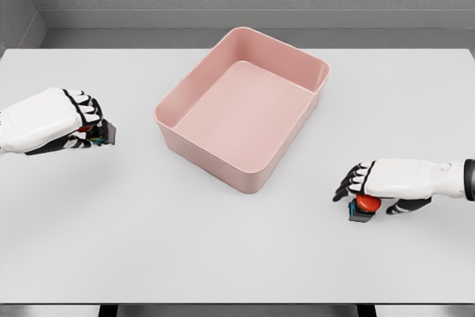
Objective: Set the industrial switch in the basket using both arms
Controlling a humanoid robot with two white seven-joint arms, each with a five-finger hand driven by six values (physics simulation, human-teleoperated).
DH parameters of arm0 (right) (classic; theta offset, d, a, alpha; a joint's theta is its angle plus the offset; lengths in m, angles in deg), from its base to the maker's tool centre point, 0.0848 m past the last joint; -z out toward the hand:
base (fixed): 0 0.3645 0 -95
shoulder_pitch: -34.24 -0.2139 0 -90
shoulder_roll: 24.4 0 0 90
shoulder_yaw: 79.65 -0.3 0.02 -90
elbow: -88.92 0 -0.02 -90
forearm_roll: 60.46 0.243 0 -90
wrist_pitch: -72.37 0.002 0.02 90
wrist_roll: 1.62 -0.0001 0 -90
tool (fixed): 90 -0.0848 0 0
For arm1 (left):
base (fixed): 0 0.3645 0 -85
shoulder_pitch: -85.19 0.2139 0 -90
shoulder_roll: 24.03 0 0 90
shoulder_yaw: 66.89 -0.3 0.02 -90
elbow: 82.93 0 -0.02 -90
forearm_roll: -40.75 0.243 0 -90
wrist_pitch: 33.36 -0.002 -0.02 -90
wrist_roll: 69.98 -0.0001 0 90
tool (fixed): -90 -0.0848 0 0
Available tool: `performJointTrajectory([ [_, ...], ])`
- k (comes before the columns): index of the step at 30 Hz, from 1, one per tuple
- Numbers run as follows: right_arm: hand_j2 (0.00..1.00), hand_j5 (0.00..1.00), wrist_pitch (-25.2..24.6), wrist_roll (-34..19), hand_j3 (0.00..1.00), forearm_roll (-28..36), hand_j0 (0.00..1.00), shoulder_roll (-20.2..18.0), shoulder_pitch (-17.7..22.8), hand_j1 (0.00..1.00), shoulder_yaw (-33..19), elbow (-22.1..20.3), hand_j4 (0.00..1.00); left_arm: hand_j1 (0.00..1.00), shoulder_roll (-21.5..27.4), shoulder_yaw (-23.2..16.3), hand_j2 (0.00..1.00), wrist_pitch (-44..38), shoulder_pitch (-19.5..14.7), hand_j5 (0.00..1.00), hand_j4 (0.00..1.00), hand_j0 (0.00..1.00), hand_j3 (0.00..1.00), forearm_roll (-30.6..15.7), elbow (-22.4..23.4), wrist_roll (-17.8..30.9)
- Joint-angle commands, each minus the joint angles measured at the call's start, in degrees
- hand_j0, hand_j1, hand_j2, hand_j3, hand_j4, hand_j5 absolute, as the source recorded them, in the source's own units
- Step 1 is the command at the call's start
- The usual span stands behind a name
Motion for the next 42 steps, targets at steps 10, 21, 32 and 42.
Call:
performJointTrajectory([
  [10,0.76,0.76,-0.1,2.5,0.76,0.36,0.76,-1.02,0.08,0.76,1.77,-0.03,0.76,0.36,-4.8,-4.59,0.36,-0.05,-3.96,0.36,0.36,0.36,0.36,1.08,0.07,0.13],
  [21,0.56,0.56,-0.1,5.13,0.56,0.54,0.56,-1.1,0.35,0.56,3.09,0.15,0.56,0.36,-10.33,-6.79,0.36,-0.05,-8.7,0.36,0.36,0.36,0.36,3.1,0.51,0.49],
  [32,0.51,0.51,-0.1,5.04,0.51,5.19,0.51,-1.89,0.0,0.51,1.95,1.29,0.51,0.36,-18.33,-10.13,0.36,-0.05,-15.03,0.36,0.36,0.36,0.36,6.79,4.56,1.72],
  [42,0.49,0.49,-0.1,5.13,0.49,8.88,0.49,-1.63,-0.53,0.49,0.19,1.73,0.49,0.36,-25.54,-16.1,0.36,-0.05,-21.0,0.36,0.36,0.36,0.36,9.34,11.41,3.65],
])
